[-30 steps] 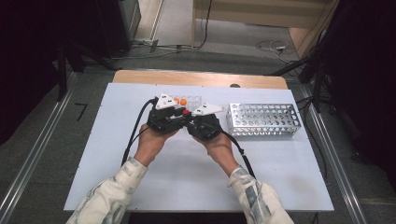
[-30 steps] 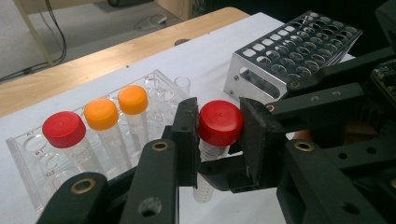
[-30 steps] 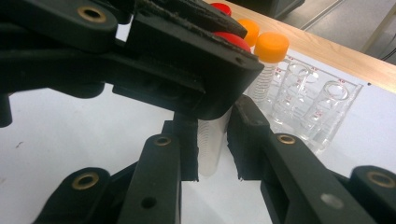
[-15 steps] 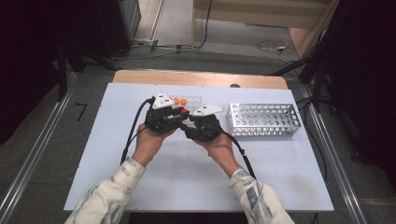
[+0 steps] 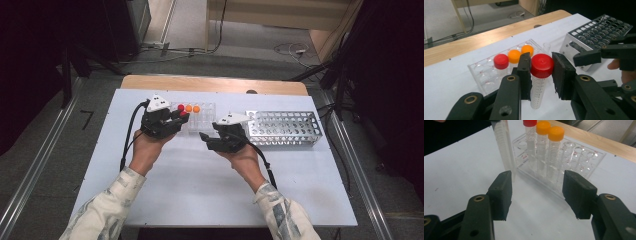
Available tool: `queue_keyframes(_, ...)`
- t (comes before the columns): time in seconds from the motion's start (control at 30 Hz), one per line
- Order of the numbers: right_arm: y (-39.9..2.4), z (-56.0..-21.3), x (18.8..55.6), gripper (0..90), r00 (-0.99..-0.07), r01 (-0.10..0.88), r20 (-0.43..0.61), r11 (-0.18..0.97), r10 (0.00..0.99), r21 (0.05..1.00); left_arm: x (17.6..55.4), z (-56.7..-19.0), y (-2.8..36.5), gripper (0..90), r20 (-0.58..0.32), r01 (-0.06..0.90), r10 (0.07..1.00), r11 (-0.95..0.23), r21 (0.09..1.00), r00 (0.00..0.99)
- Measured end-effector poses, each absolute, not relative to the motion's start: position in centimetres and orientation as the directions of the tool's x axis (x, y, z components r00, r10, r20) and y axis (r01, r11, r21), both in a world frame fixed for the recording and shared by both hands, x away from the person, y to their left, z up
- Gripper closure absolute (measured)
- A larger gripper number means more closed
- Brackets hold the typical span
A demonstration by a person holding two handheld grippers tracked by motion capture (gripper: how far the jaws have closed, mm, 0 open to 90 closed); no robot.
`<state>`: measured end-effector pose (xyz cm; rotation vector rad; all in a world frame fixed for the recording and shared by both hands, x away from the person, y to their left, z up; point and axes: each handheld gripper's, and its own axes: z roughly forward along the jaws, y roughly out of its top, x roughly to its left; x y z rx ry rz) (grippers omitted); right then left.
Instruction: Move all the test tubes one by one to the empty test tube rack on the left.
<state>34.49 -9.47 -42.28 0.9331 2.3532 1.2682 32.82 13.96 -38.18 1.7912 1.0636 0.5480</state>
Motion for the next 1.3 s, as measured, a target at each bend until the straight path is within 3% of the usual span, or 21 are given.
queue_keyframes(0.23, -10.4, -42.7, 34.5, 30.2, -0.722, 0.42, 0.042, 0.389, 0.691, 0.82, 33.0, -37.5, 15.4, 70.2, -0.073, 0.426, 0.869, -0.166, 0.889, 0.49)
queue_keyframes(1.3, -13.4, -43.6, 34.2, 28.6, -0.692, 0.458, 0.065, 0.366, 0.719, 0.81, 36.0, -35.6, 17.6, 70.3, -0.075, 0.435, 0.916, -0.114, 0.893, 0.394)
